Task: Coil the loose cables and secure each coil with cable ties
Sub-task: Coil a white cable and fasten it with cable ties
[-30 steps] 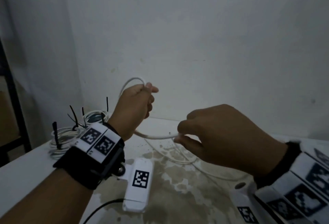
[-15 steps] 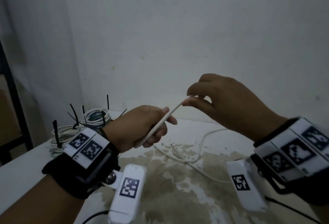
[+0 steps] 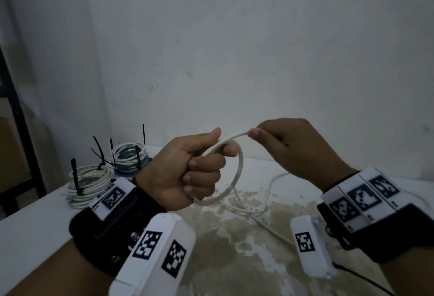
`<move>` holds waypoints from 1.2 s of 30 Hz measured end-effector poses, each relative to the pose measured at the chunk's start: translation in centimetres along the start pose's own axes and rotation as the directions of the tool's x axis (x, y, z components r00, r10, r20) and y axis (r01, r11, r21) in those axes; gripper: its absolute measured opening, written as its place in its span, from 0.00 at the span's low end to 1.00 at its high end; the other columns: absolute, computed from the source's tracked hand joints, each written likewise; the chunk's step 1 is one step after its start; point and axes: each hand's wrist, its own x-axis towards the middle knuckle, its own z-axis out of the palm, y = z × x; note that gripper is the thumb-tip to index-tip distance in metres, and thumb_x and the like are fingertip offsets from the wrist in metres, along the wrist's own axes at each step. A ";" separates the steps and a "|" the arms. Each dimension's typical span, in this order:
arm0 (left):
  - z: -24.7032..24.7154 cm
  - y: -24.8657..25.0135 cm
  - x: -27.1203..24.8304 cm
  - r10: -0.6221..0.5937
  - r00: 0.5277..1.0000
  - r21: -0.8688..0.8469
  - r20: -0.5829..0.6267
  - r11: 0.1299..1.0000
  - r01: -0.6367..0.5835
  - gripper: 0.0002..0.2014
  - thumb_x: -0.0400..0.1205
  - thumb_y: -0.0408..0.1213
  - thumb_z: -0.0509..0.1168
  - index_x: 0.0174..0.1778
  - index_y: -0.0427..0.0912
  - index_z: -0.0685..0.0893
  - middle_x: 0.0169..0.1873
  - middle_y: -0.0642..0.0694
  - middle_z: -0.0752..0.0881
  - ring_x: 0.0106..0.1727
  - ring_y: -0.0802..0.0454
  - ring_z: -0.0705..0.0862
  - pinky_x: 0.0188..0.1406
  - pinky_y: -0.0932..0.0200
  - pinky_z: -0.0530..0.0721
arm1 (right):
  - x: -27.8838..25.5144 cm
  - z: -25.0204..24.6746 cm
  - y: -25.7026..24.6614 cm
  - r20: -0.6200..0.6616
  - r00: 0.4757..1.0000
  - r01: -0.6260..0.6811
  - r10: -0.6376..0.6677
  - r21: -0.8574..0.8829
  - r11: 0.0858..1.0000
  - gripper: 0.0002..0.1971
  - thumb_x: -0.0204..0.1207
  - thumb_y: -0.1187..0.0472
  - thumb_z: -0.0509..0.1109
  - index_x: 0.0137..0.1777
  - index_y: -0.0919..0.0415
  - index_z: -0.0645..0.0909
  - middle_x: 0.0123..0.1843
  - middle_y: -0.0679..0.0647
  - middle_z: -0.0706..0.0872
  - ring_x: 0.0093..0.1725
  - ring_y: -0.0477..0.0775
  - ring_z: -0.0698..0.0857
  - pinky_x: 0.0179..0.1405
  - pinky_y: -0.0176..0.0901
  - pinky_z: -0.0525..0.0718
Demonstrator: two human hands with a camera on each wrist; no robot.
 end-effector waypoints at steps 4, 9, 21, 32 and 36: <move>-0.5 0.3 0.1 -0.010 0.988 -0.164 0.154 0.986 0.036 0.16 0.87 0.45 0.57 0.49 0.35 0.80 0.19 0.52 0.63 0.17 0.56 0.61 0.14 0.64 0.62 | -0.7 1.3 -1.6 -0.004 0.988 -0.147 0.155 0.289 0.946 0.13 0.81 0.47 0.62 0.55 0.51 0.85 0.44 0.46 0.88 0.40 0.48 0.84 0.42 0.44 0.82; -0.7 1.0 -0.5 0.030 0.996 -0.177 0.082 0.984 -0.015 0.18 0.88 0.42 0.53 0.54 0.30 0.81 0.20 0.50 0.69 0.18 0.56 0.65 0.15 0.63 0.66 | 0.1 2.2 -2.4 -0.166 0.983 -0.028 0.076 0.272 0.962 0.11 0.80 0.51 0.64 0.46 0.55 0.85 0.37 0.52 0.86 0.38 0.50 0.81 0.40 0.48 0.79; 0.3 2.8 -2.6 0.294 0.902 0.222 -0.317 0.947 -0.230 0.18 0.79 0.48 0.55 0.36 0.38 0.83 0.16 0.54 0.61 0.13 0.61 0.58 0.14 0.67 0.54 | 2.7 2.8 -0.8 -0.126 0.992 0.018 -0.012 0.042 0.999 0.27 0.80 0.38 0.50 0.45 0.60 0.81 0.29 0.47 0.79 0.30 0.49 0.77 0.31 0.45 0.74; 1.0 10.5 -8.0 0.638 0.660 0.250 -0.398 0.767 -0.591 0.18 0.80 0.46 0.54 0.28 0.44 0.81 0.13 0.52 0.62 0.11 0.57 0.59 0.11 0.71 0.55 | 5.2 0.3 1.0 -0.477 0.856 0.069 -0.198 -0.274 0.959 0.08 0.83 0.59 0.59 0.56 0.59 0.77 0.41 0.63 0.79 0.30 0.67 0.81 0.21 0.47 0.78; 1.8 10.7 -8.1 0.635 0.627 0.339 -0.451 0.772 -0.538 0.19 0.84 0.49 0.51 0.34 0.43 0.76 0.14 0.54 0.61 0.11 0.58 0.59 0.12 0.69 0.54 | 8.2 -2.1 1.1 -0.465 0.860 0.066 -0.211 -0.309 0.949 0.12 0.84 0.59 0.58 0.54 0.63 0.81 0.39 0.63 0.80 0.33 0.67 0.81 0.26 0.48 0.76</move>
